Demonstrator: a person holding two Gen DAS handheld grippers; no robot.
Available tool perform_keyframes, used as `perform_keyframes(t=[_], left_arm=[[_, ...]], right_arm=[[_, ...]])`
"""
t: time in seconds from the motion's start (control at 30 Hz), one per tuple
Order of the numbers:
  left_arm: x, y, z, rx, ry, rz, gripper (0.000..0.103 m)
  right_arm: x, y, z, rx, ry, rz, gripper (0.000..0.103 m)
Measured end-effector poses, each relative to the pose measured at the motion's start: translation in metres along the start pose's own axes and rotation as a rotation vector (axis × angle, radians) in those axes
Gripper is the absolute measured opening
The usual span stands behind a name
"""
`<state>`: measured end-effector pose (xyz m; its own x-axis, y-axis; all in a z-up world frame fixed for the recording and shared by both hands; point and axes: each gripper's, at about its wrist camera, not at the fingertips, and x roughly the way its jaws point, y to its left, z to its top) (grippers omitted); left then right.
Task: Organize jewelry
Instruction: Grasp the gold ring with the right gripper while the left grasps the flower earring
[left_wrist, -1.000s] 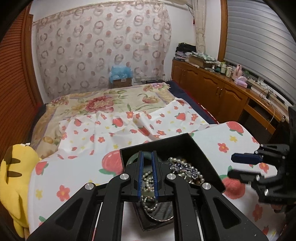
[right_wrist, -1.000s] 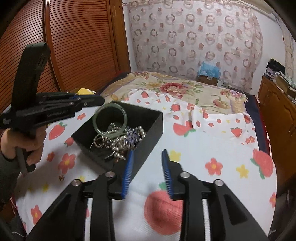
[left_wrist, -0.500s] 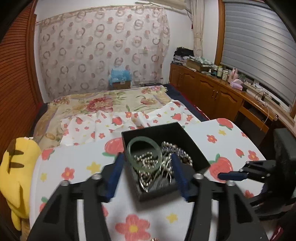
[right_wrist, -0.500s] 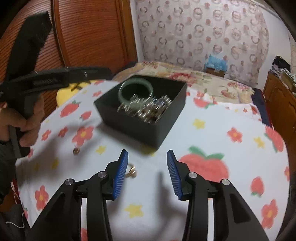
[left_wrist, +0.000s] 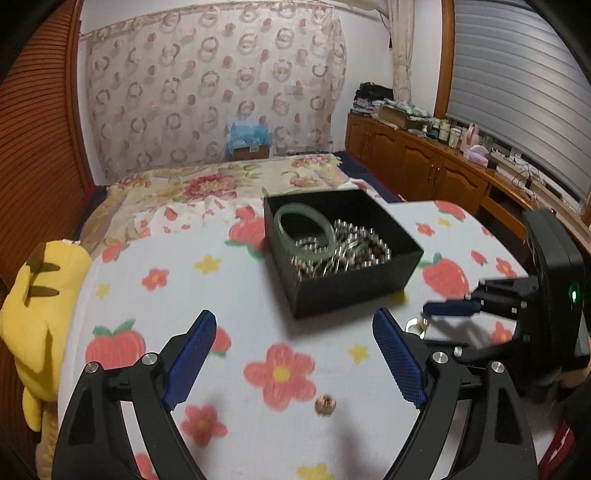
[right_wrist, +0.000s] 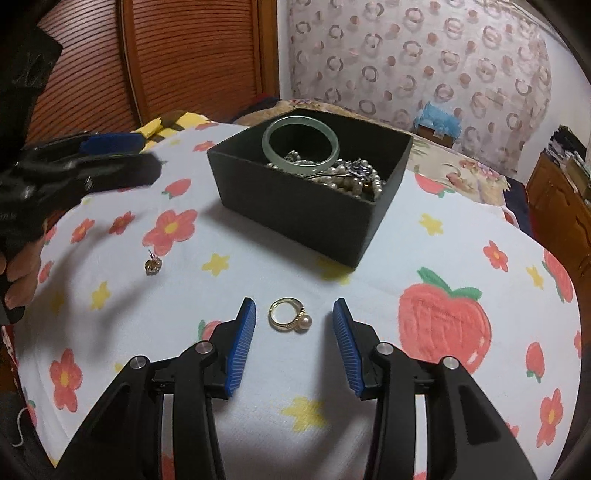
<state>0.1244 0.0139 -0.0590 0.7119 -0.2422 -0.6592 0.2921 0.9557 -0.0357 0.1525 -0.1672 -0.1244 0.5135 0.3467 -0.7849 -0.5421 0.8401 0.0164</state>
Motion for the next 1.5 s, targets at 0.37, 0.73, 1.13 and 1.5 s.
perform_keyframes(t=[0.37, 0.73, 1.13, 1.5], left_arm=[[0.005, -0.013, -0.043, 0.039, 0.121, -0.007, 0.083], [0.017, -0.027, -0.056, 0.081, 0.168, 0.009, 0.043], [0.019, -0.033, -0.053, 0.118, 0.157, 0.019, 0.013], [-0.001, -0.037, -0.039, 0.094, 0.082, 0.024, 0.013]], right_arm=[[0.001, 0.005, 0.0, -0.032, -0.004, -0.031, 0.026], [0.001, 0.0, -0.001, -0.018, -0.006, -0.02, 0.026], [0.0, 0.0, -0.001, -0.018, -0.006, -0.02, 0.026], [-0.001, -0.003, -0.001, 0.009, -0.006, -0.024, 0.025]])
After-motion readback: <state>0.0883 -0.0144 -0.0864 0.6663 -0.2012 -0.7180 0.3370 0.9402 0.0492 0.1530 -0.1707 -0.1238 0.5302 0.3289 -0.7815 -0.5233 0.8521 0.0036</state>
